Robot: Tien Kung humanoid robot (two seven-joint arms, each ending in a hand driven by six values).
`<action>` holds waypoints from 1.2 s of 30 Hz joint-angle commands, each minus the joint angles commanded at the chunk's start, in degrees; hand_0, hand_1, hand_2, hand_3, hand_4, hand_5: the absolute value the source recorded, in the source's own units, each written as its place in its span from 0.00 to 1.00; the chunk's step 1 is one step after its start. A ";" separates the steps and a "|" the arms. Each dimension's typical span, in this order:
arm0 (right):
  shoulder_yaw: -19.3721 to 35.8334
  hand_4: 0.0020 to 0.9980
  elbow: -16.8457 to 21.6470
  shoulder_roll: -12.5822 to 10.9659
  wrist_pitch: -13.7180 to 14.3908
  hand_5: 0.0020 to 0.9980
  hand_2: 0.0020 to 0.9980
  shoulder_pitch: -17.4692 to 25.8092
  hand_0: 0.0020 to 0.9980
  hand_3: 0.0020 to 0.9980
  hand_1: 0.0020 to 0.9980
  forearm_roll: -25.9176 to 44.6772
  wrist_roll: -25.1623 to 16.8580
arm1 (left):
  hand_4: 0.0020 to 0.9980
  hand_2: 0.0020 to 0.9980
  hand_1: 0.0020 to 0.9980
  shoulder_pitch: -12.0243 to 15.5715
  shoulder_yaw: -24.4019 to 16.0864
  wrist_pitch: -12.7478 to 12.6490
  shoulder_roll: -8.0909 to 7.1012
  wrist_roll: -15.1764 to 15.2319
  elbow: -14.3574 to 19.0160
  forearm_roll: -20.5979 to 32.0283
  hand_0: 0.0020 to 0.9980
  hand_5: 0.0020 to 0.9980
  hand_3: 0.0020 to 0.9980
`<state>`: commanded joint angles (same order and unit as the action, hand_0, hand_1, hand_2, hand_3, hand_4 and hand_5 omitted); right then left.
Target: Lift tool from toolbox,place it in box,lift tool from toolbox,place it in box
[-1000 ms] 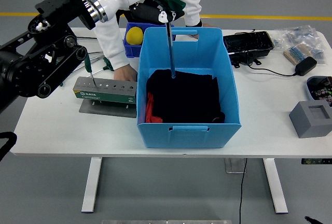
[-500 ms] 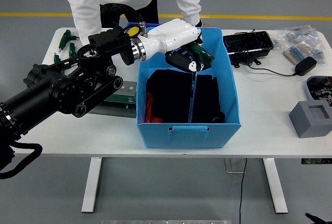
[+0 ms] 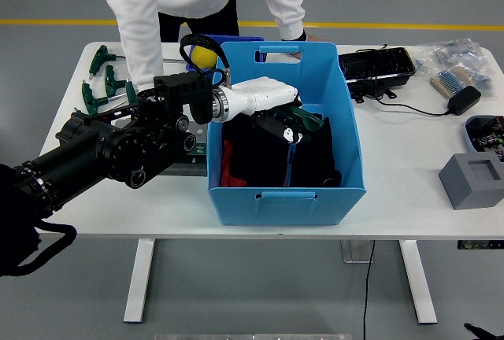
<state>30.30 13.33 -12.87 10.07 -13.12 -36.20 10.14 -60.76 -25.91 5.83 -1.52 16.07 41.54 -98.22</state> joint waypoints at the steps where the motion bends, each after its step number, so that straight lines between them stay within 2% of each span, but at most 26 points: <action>1: 0.02 0.78 0.01 -0.02 -0.01 0.65 0.67 -0.03 0.62 0.54 0.60 -0.06 0.01 | 0.89 0.72 0.62 -0.07 -0.12 -0.52 0.14 0.42 -0.14 0.25 0.66 0.86 0.78; 5: 0.18 0.78 0.05 -0.03 -0.02 0.65 0.67 -0.07 0.62 0.54 0.60 -0.42 0.10 | 0.89 0.72 0.62 -0.42 -1.00 -2.57 0.88 1.76 -0.36 0.34 0.66 0.86 0.78; 6: 0.21 0.78 0.07 -0.05 -0.04 0.65 0.67 -0.06 0.62 0.54 0.60 -0.51 0.13 | 0.91 0.79 0.66 -0.51 -1.42 -3.23 1.08 2.16 -0.27 0.17 0.72 0.89 0.81; 10: 0.30 0.78 0.09 -0.07 -0.09 0.65 0.67 -0.07 0.62 0.54 0.60 -0.75 0.21 | 0.91 0.79 0.66 -0.63 -3.34 -4.87 1.37 3.12 0.52 -0.35 0.72 0.89 0.81; 16: 0.12 0.78 0.06 -0.10 -0.07 0.65 0.67 -0.15 0.62 0.54 0.60 -0.30 0.10 | 0.92 0.79 0.67 -0.54 -6.20 -5.40 0.82 3.29 1.92 -1.61 0.72 0.88 0.81; 20: -0.05 0.78 0.00 -0.07 -0.04 0.65 0.67 -0.17 0.62 0.54 0.60 0.12 -0.03 | 0.92 0.79 0.67 0.71 -9.39 -5.67 0.04 3.04 3.14 -2.90 0.72 0.88 0.81; 23: -0.24 0.78 -0.06 0.00 0.02 0.65 0.67 -0.13 0.62 0.54 0.60 0.61 -0.18 | 0.92 0.79 0.67 2.54 -12.61 -6.04 -1.16 2.45 5.15 -4.39 0.72 0.88 0.81; 24: -0.34 0.78 -0.09 0.04 0.06 0.65 0.67 -0.06 0.62 0.54 0.60 0.83 -0.25 | 0.92 0.79 0.67 3.38 -13.76 -6.27 -1.87 1.99 6.13 -5.41 0.72 0.88 0.81; 25: -0.41 0.78 -0.12 0.08 0.10 0.65 0.67 0.00 0.62 0.54 0.60 1.06 -0.31 | 0.92 0.74 0.66 4.12 -15.01 -6.45 -2.56 1.62 7.04 -6.45 0.68 0.86 0.78; 27: -0.58 0.78 -0.15 0.12 0.15 0.65 0.67 0.11 0.62 0.54 0.60 1.50 -0.41 | 0.92 0.74 0.66 5.13 -16.79 -6.57 -3.63 1.06 8.20 -8.04 0.68 0.86 0.78; 29: -0.76 0.78 -0.20 0.16 0.19 0.65 0.67 0.27 0.62 0.54 0.60 1.91 -0.55 | 0.92 0.74 0.66 6.46 -19.56 -6.78 -5.35 0.59 9.35 -11.84 0.68 0.86 0.78; 30: -0.73 0.78 -0.22 0.18 0.18 0.65 0.67 0.31 0.62 0.54 0.60 1.90 -0.56 | 0.92 0.74 0.66 6.86 -20.56 -6.82 -5.88 0.41 9.54 -13.36 0.68 0.86 0.78; 31: -0.70 0.78 -0.24 0.20 0.17 0.65 0.67 0.34 0.62 0.55 0.60 1.85 -0.56 | 0.92 0.68 0.63 7.28 -21.54 -6.88 -6.37 0.24 9.66 -14.75 0.66 0.85 0.68; 36: -0.74 0.78 -0.31 0.26 0.18 0.65 0.67 0.49 0.62 0.55 0.60 1.96 -0.66 | 0.92 0.68 0.63 11.64 -29.95 -8.49 -9.36 -1.43 10.93 -19.66 0.66 0.85 0.68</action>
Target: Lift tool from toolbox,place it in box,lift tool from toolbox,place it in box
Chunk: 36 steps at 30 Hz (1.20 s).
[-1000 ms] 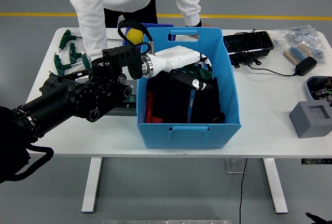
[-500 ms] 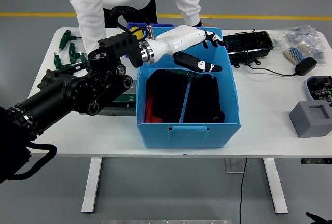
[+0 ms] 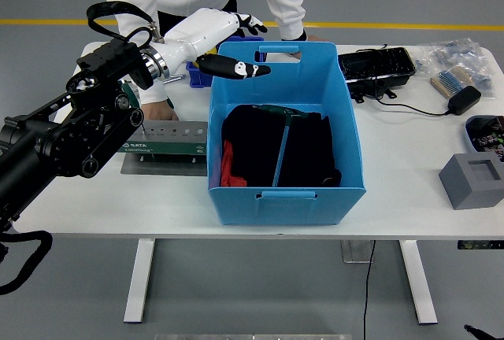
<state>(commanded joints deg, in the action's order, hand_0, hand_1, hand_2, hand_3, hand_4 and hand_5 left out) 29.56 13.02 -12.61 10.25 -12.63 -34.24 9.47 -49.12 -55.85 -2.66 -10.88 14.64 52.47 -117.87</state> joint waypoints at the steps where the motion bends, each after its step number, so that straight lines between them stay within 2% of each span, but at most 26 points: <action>1: 0.00 0.78 -0.02 0.01 0.02 0.65 0.67 0.03 0.62 0.55 0.60 0.06 -0.03 | 0.91 0.66 0.61 0.98 -1.83 -0.22 -0.46 -0.43 0.43 -0.36 0.63 0.83 0.67; 5: 0.01 0.78 -0.09 0.09 0.10 0.65 0.67 0.12 0.62 0.55 0.60 0.25 -0.16 | 0.91 0.66 0.61 5.76 -9.62 -0.28 -2.15 -3.07 2.92 -1.71 0.63 0.83 0.67; 6: -0.01 0.78 -0.10 0.10 0.11 0.65 0.67 0.12 0.62 0.55 0.60 0.26 -0.18 | 0.91 0.66 0.61 6.53 -10.86 -0.21 -2.32 -3.49 3.36 -1.90 0.63 0.83 0.67; 7: 0.00 0.78 -0.12 0.10 0.11 0.65 0.67 0.13 0.62 0.55 0.60 0.25 -0.22 | 0.91 0.64 0.58 8.20 -12.98 0.07 -2.44 -4.57 4.52 -2.62 0.55 0.83 0.68; 11: 0.26 0.78 -0.18 0.20 0.12 0.65 0.67 0.22 0.62 0.55 0.60 -0.16 -0.19 | 0.91 0.64 0.58 12.21 -18.36 0.14 -2.37 -6.95 7.20 -3.46 0.55 0.83 0.68; 12: 0.29 0.78 -0.20 0.24 0.13 0.65 0.67 0.27 0.62 0.54 0.60 -0.19 -0.21 | 0.91 0.64 0.57 13.64 -19.31 0.29 -2.61 -7.27 8.02 -3.74 0.54 0.83 0.69; 16: 0.40 0.78 -0.22 0.29 0.10 0.65 0.67 0.28 0.62 0.54 0.60 -0.45 -0.17 | 0.91 0.64 0.57 14.98 -18.50 0.52 -3.34 -6.53 8.41 -4.64 0.54 0.83 0.69; 17: 0.40 0.78 -0.23 0.32 0.12 0.65 0.67 0.28 0.62 0.54 0.60 -0.44 -0.17 | 0.91 0.64 0.57 15.44 -17.76 0.60 -3.73 -5.65 8.17 -5.51 0.54 0.83 0.69; 18: 0.39 0.78 -0.23 0.34 0.16 0.65 0.67 0.27 0.62 0.54 0.60 -0.33 -0.18 | 0.91 0.67 0.65 15.64 -16.64 0.98 -4.26 -4.22 7.51 -6.65 0.69 0.78 0.67; 24: 0.36 0.78 -0.24 0.34 0.23 0.65 0.67 0.18 0.62 0.54 0.60 -0.13 -0.23 | 0.91 0.67 0.65 13.44 -9.43 1.27 -7.65 1.61 2.85 -9.33 0.69 0.78 0.67; 25: 0.34 0.78 -0.23 0.34 0.25 0.65 0.67 0.18 0.62 0.54 0.60 -0.05 -0.24 | 0.90 0.66 0.65 12.90 -7.90 1.10 -8.19 2.43 2.02 -9.28 0.76 0.77 0.59; 26: 0.34 0.78 -0.23 0.34 0.26 0.65 0.67 0.18 0.62 0.54 0.60 -0.02 -0.24 | 0.90 0.66 0.65 12.16 -6.19 0.76 -8.86 3.20 1.11 -9.23 0.76 0.77 0.59; 32: 0.42 0.78 -0.17 0.29 0.22 0.65 0.67 0.10 0.62 0.54 0.60 -0.27 -0.12 | 0.90 0.66 0.66 6.12 6.14 -1.48 -12.70 6.17 -4.40 -7.66 0.78 0.76 0.57; 36: 0.37 0.78 -0.14 0.28 0.25 0.65 0.67 0.19 0.62 0.54 0.60 -0.13 -0.09 | 0.90 0.66 0.66 3.37 13.44 -1.92 -14.02 7.40 -6.22 -6.44 0.78 0.76 0.57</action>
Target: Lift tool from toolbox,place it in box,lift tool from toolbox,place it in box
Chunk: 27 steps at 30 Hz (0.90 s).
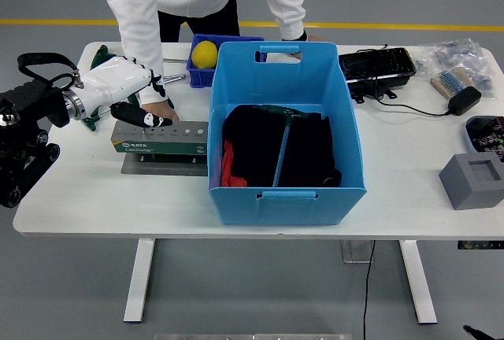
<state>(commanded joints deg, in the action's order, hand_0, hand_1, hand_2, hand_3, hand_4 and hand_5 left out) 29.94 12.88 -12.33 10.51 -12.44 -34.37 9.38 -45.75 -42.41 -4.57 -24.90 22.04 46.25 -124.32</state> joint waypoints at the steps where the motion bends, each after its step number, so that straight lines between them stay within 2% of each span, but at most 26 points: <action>1: 0.05 0.78 0.01 0.00 -0.01 0.66 0.67 0.05 0.62 0.54 0.60 -0.08 0.04 | 0.90 0.66 0.67 -0.75 1.93 -0.08 -0.30 0.28 -0.43 0.31 0.79 0.77 0.56; 5: 0.26 0.78 0.04 0.02 -0.03 0.66 0.67 0.21 0.62 0.54 0.60 -0.41 0.16 | 0.90 0.66 0.67 -2.95 8.00 -0.15 -0.69 0.64 -1.77 0.95 0.79 0.77 0.56; 12: 0.65 0.78 0.09 0.08 -0.06 0.65 0.67 0.37 0.62 0.54 0.60 -1.15 0.36 | 0.89 0.65 0.67 -6.14 14.52 -1.10 -0.31 0.48 -5.39 1.10 0.79 0.76 0.55; 13: 0.68 0.78 0.10 0.08 -0.05 0.65 0.67 0.37 0.62 0.54 0.60 -1.19 0.38 | 0.90 0.64 0.67 -6.49 15.19 -1.26 -0.32 0.44 -5.85 1.06 0.79 0.73 0.53; 18: 0.67 0.78 0.13 0.10 0.01 0.65 0.67 0.38 0.62 0.54 0.60 -1.13 0.39 | 0.90 0.64 0.67 -8.11 17.69 -2.04 -0.29 0.23 -8.19 1.01 0.79 0.73 0.53; 19: 0.66 0.78 0.14 0.09 0.02 0.65 0.67 0.39 0.62 0.54 0.60 -1.11 0.40 | 0.90 0.60 0.64 -8.40 18.15 -2.16 -0.27 0.20 -8.60 1.09 0.79 0.73 0.49; 20: 0.64 0.78 0.15 0.10 0.04 0.65 0.67 0.39 0.62 0.54 0.60 -1.05 0.39 | 0.90 0.60 0.64 -8.73 18.67 -2.16 -0.28 0.10 -9.03 1.20 0.79 0.73 0.49; 24: 0.59 0.78 0.16 0.07 0.03 0.65 0.67 0.33 0.62 0.54 0.60 -1.02 0.38 | 0.90 0.60 0.64 -9.36 19.45 -1.92 -0.36 -0.27 -9.59 1.22 0.79 0.73 0.49; 25: 0.56 0.78 0.16 0.07 0.03 0.65 0.67 0.31 0.62 0.54 0.61 -0.98 0.38 | 0.90 0.56 0.62 -9.48 19.60 -1.96 -0.35 -0.29 -9.69 1.21 0.79 0.73 0.45; 27: 0.47 0.78 0.17 0.05 0.02 0.65 0.67 0.28 0.62 0.54 0.61 -0.85 0.36 | 0.90 0.56 0.62 -9.78 20.07 -2.08 -0.26 -0.29 -9.93 1.18 0.79 0.73 0.45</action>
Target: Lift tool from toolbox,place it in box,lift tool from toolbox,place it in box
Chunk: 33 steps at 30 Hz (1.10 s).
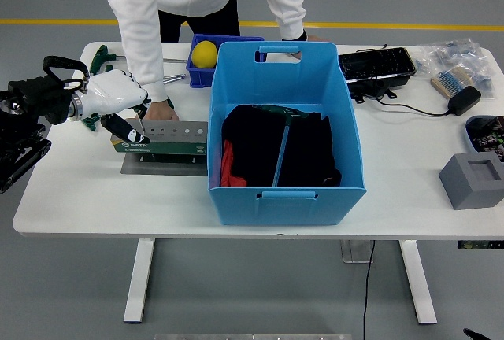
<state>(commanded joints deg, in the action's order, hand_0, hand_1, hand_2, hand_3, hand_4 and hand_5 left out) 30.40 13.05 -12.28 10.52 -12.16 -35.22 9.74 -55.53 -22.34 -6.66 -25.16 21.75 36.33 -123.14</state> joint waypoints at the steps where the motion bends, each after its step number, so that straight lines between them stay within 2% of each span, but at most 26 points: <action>1: -0.04 0.78 0.00 -0.01 -0.01 0.65 0.67 -0.02 0.62 0.54 0.61 0.02 0.00 | 0.90 0.56 0.62 -0.12 0.19 -0.05 0.04 0.02 -0.10 0.02 0.79 0.73 0.45; 3: -0.10 0.78 0.01 -0.01 -0.02 0.65 0.67 -0.03 0.62 0.54 0.61 0.10 -0.02 | 0.90 0.56 0.62 -0.25 0.33 -0.07 0.08 0.04 -0.21 0.07 0.79 0.73 0.45; 4: -0.12 0.78 0.01 -0.02 -0.01 0.65 0.67 -0.04 0.62 0.54 0.60 0.18 -0.02 | 0.90 0.52 0.58 -0.32 0.35 -0.03 0.10 0.05 -0.26 0.14 0.79 0.74 0.39; 9: -0.26 0.78 0.01 -0.06 -0.03 0.65 0.67 -0.11 0.62 0.54 0.60 0.43 -0.06 | 0.90 0.52 0.58 -0.48 0.19 0.18 0.18 0.09 -0.31 0.52 0.79 0.74 0.39; 10: -0.34 0.78 0.01 -0.06 -0.02 0.65 0.67 -0.13 0.62 0.54 0.60 0.54 -0.09 | 0.90 0.45 0.54 -0.56 0.35 0.24 0.27 0.07 -0.39 0.59 0.79 0.73 0.32; 15: -0.51 0.78 0.02 -0.07 0.01 0.65 0.67 -0.20 0.62 0.54 0.60 0.86 -0.14 | 0.90 0.45 0.54 -0.79 0.65 0.37 0.48 0.17 -0.32 1.05 0.79 0.73 0.32; 16: -0.54 0.78 0.02 -0.08 0.01 0.65 0.67 -0.22 0.62 0.54 0.60 0.88 -0.15 | 0.90 0.38 0.45 -0.84 0.70 0.35 0.52 0.20 -0.30 1.10 0.78 0.74 0.25; 21: -0.58 0.78 0.02 -0.14 -0.04 0.65 0.67 -0.31 0.62 0.54 0.60 0.84 -0.15 | 0.90 0.38 0.45 -0.95 1.11 -0.09 0.75 0.37 -0.50 1.33 0.78 0.74 0.25; 22: -0.60 0.78 0.02 -0.15 -0.04 0.65 0.67 -0.33 0.62 0.54 0.60 0.87 -0.16 | 0.89 0.30 0.36 -0.93 1.19 -0.22 0.77 0.41 -0.56 1.32 0.74 0.74 0.20; 27: -0.65 0.78 0.03 -0.20 -0.06 0.65 0.67 -0.41 0.62 0.54 0.60 0.91 -0.17 | 0.89 0.30 0.36 -0.88 1.98 -0.88 0.90 0.30 -0.75 1.11 0.74 0.74 0.20; 28: -0.63 0.78 0.02 -0.20 -0.07 0.65 0.67 -0.42 0.62 0.54 0.60 0.86 -0.17 | 0.89 0.26 0.30 -0.89 2.06 -1.07 0.94 0.34 -0.81 1.16 0.69 0.75 0.17; 33: -0.69 0.78 0.02 -0.22 -0.08 0.65 0.67 -0.49 0.62 0.54 0.60 0.91 -0.18 | 0.89 0.26 0.30 -1.00 2.60 -1.93 1.09 0.56 -1.32 1.40 0.69 0.75 0.17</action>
<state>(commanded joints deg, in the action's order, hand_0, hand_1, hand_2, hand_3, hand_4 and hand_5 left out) 29.72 13.07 -12.50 10.44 -12.65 -34.31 9.56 -56.53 -19.75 -8.58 -24.07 22.31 35.00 -121.74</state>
